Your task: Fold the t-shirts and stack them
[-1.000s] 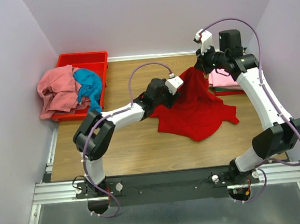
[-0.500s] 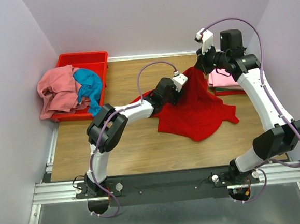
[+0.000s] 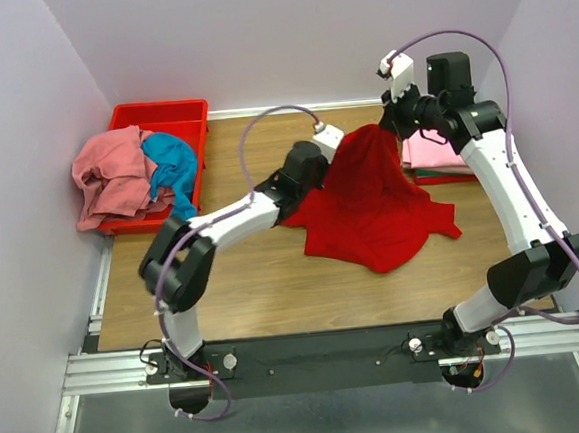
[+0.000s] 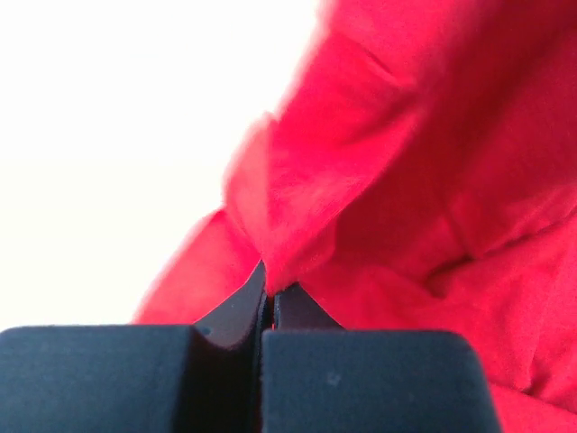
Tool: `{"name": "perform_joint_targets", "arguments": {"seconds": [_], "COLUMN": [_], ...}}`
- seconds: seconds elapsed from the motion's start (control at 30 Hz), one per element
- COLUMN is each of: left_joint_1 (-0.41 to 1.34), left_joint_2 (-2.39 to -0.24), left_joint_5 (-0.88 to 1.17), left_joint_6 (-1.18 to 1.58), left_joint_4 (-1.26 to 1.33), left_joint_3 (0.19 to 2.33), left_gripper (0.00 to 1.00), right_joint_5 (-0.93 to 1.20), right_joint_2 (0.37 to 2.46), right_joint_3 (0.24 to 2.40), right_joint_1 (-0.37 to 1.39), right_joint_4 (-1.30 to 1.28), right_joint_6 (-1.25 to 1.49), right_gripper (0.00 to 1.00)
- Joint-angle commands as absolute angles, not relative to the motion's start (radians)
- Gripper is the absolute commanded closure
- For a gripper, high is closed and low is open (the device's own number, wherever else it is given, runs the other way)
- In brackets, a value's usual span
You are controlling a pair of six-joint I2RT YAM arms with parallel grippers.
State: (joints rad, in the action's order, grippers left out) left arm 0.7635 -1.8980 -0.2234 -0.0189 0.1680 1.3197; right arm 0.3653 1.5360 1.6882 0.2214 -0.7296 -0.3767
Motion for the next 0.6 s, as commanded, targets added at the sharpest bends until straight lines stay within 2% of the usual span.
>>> {"name": "perform_joint_targets", "arguments": {"seconds": [0.0,0.17,0.3,0.43,0.53,0.57], "left_joint_1": [0.712,0.650,0.598,0.522,0.480,0.479], "left_joint_2": [-1.666,-1.508,-1.482,-1.546,-1.646,-1.710], "left_joint_5": [-0.305,-0.307,-0.328,-0.330,-0.318,-0.318], "left_joint_6": [-0.057,-0.110,-0.164,-0.187,-0.190,-0.196], "left_joint_4": [0.198,0.156,0.146,0.095,0.037,0.016], "left_joint_3": [1.315,1.402,1.511,1.705,1.943,2.109], "left_gripper": [1.00,1.00,1.00,1.00,1.00,1.00], "right_joint_5": [0.344,0.376,0.347,0.263,0.168,0.143], "right_joint_2": [1.560,1.658,1.771,1.873,1.948,1.962], "right_joint_3": [1.811,2.007,2.196,2.383,2.546,2.583], "right_joint_1": [0.227,0.229,0.235,0.239,0.245,0.244], "right_joint_4": [-0.788,-0.839,-0.839,-0.761,-0.664,-0.638], "right_joint_6": [-0.429,-0.445,-0.460,-0.448,-0.449,-0.451], "right_gripper": [1.00,0.99,1.00,1.00,1.00,1.00]}}
